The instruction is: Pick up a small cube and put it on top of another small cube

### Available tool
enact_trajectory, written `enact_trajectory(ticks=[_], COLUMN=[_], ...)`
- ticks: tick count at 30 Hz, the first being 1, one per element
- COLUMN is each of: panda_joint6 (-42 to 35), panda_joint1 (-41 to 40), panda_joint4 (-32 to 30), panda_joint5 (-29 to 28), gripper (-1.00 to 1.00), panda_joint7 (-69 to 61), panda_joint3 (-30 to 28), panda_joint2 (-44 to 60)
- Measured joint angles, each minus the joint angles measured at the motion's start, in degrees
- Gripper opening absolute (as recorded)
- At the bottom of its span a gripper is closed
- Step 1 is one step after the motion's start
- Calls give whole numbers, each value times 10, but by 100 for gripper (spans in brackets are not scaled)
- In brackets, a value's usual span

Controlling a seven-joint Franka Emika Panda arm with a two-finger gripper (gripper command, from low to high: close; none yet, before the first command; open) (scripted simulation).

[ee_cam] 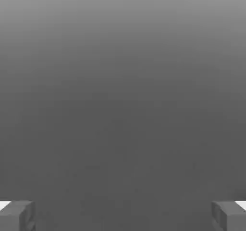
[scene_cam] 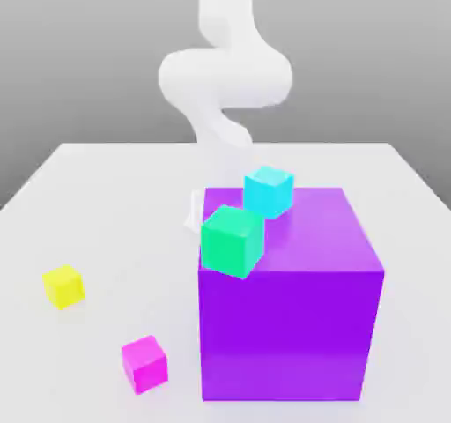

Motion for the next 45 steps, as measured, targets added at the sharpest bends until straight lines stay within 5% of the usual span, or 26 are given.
enact_trajectory(ticks=[12,19,26,27,33,40,45], panda_joint6=[165,259,364,381,389,302,190], panda_joint1=[-126,-199,-307,-332,-346,-285,-228], panda_joint4=[-151,-237,-230,-226,-224,-251,-208], panda_joint5=[-29,23,199,214,220,74,33], gripper=[0,0,0,-100,-100,-100,-100], panda_joint7=[-1,-50,-182,-194,-198,-89,-4], panda_joint3=[-144,-221,-101,-73,-58,-153,-123], panda_joint2=[254,403,554,574,584,468,394])
